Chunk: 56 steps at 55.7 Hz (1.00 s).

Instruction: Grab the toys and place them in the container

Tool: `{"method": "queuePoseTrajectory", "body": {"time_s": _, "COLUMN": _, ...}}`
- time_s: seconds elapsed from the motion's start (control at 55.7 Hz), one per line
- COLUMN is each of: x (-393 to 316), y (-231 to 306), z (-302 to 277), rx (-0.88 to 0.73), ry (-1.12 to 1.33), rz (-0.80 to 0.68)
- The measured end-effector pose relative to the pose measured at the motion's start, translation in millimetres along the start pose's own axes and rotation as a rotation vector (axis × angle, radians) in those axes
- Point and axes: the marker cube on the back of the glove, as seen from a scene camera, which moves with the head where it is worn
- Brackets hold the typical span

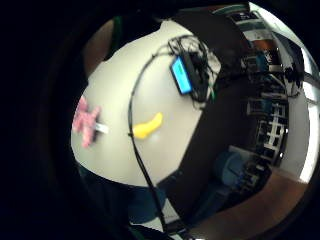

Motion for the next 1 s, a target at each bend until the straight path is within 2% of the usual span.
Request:
{"method": "queuePoseTrajectory", "body": {"time_s": 0.287, "x": 46.0, "y": 16.8, "z": 121.5, "rx": -0.174, "ry": 0.152, "rz": -0.059}}
{"method": "queuePoseTrajectory", "body": {"time_s": 0.52, "x": 57.1, "y": -2.1, "z": 170.4, "rx": -0.141, "ry": 0.238, "rz": -0.096}}
{"method": "queuePoseTrajectory", "body": {"time_s": 0.664, "x": 52.4, "y": -11.9, "z": 172.9, "rx": -0.025, "ry": 0.124, "rz": -0.128}}
{"method": "queuePoseTrajectory", "body": {"time_s": 0.789, "x": 27.9, "y": -14.1, "z": 161.4, "rx": 0.014, "ry": -0.113, "rz": -0.198}}
{"method": "queuePoseTrajectory", "body": {"time_s": 1.005, "x": -45.9, "y": -9.7, "z": 94.8, "rx": 0.108, "ry": -0.346, "rz": -0.319}}
